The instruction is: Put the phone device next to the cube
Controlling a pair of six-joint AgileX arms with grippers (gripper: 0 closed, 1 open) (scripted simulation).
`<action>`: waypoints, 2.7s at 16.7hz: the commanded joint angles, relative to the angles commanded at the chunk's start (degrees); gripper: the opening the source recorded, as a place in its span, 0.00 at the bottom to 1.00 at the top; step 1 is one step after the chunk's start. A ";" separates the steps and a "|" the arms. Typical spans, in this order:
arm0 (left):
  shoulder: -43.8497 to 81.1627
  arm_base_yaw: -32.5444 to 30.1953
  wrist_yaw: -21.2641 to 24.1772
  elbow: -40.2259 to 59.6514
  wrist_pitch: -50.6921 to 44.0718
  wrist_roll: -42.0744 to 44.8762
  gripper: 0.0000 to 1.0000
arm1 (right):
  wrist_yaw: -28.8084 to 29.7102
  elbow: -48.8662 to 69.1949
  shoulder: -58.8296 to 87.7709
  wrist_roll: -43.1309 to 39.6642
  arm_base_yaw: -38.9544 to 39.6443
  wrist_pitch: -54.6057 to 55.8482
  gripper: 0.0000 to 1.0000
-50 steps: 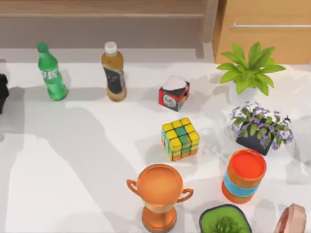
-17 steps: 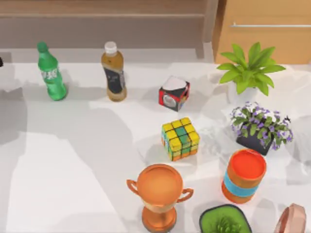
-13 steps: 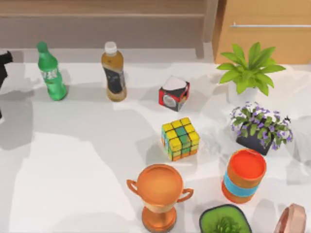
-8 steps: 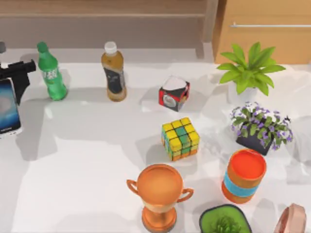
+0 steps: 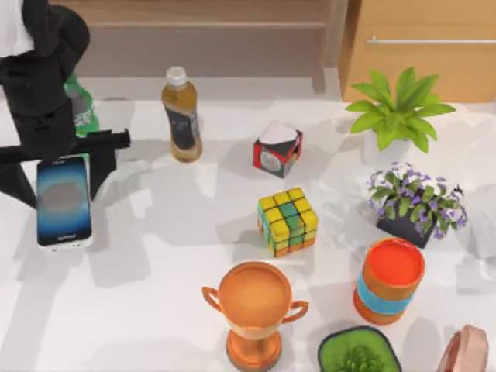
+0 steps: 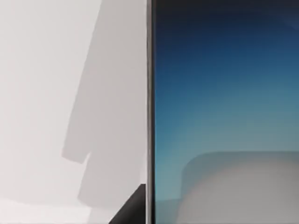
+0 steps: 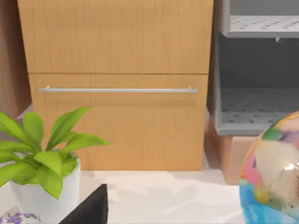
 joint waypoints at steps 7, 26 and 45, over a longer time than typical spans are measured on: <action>-1.86 -11.36 0.55 -0.01 1.57 -2.71 0.00 | 0.00 0.00 0.00 0.00 0.00 0.00 1.00; -2.83 -18.70 1.40 1.31 4.74 -3.72 0.00 | 0.00 0.00 0.00 0.00 0.00 0.00 1.00; -2.06 -19.08 1.49 -3.49 14.04 -3.65 0.00 | 0.00 0.00 0.00 0.00 0.00 0.00 1.00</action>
